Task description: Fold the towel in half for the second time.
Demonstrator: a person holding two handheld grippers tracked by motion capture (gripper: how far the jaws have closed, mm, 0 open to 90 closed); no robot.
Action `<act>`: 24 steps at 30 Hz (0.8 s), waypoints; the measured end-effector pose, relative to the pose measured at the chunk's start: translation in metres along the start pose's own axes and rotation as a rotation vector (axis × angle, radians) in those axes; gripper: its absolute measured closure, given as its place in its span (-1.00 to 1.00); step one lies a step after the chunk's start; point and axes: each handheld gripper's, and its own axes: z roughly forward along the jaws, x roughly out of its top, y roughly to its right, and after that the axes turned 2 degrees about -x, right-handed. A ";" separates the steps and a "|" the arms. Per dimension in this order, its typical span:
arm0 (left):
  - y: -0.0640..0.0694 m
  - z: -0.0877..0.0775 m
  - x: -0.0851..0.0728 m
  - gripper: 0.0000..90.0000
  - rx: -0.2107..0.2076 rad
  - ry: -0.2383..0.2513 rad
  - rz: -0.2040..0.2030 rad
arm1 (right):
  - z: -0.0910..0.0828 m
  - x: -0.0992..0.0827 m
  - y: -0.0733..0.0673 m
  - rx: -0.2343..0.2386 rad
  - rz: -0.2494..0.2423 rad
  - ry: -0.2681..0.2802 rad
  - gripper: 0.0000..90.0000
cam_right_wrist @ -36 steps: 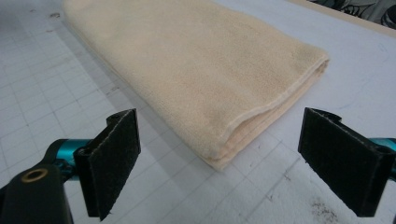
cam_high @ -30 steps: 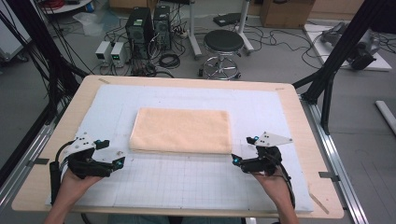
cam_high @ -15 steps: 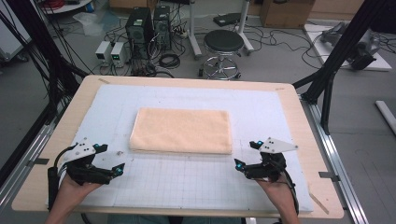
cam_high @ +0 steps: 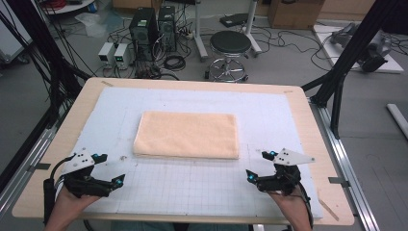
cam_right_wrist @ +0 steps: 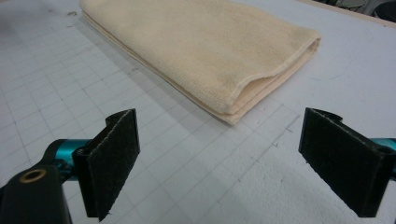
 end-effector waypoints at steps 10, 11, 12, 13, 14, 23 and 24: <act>0.000 -0.004 -0.002 -0.96 0.003 0.005 -0.005 | -0.005 -0.005 -0.003 -0.014 -0.006 0.001 -0.75; 0.000 -0.004 -0.002 -0.96 0.003 0.005 -0.005 | -0.006 -0.005 -0.003 -0.008 -0.007 0.002 -0.75; 0.000 -0.004 -0.002 -0.96 0.004 0.003 -0.003 | -0.007 -0.006 -0.002 -0.006 -0.011 0.004 -0.75; 0.000 -0.004 -0.001 -0.96 0.003 0.006 -0.004 | -0.008 -0.006 -0.003 -0.005 -0.012 0.006 -0.75; 0.000 -0.004 -0.001 -0.96 0.004 0.007 -0.005 | -0.009 -0.007 -0.003 -0.004 -0.007 0.003 -0.76; -0.001 -0.004 -0.002 -0.96 0.000 0.002 -0.008 | -0.010 -0.009 -0.002 -0.002 -0.012 -0.005 -0.76; -0.001 -0.004 -0.002 -0.96 -0.002 0.004 -0.008 | -0.010 -0.010 -0.002 -0.002 -0.017 -0.008 -0.76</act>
